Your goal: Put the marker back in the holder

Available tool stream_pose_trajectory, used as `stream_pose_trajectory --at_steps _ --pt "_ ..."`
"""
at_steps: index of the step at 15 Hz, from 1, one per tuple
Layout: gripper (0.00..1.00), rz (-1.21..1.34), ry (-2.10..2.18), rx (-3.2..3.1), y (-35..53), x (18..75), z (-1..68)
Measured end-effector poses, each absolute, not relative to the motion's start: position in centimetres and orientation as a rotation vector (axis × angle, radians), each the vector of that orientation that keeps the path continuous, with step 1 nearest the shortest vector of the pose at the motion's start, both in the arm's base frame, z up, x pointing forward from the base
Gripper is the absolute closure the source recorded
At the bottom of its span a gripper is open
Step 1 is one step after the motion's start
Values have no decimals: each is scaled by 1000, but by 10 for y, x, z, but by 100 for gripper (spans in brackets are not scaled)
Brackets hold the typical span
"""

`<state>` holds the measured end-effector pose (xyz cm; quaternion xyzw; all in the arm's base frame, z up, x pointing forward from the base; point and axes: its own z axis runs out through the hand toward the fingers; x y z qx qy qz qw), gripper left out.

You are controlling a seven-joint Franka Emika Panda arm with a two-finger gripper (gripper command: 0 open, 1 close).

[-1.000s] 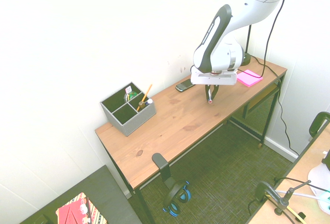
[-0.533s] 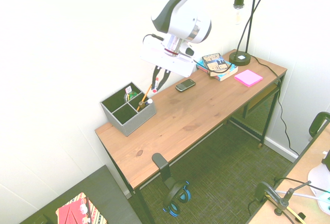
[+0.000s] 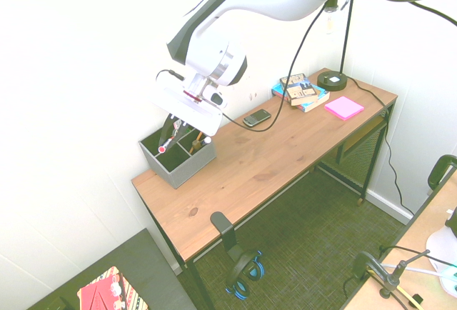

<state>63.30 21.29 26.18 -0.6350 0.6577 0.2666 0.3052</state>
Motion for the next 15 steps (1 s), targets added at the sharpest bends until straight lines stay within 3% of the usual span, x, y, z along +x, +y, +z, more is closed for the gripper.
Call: stream_pose_trajectory --at_steps 2,3,15 --pt "100 734 1725 -1672 216 631 243" --pt "0 743 1713 -1682 217 629 233" --pt "0 744 1696 -1714 216 629 214"
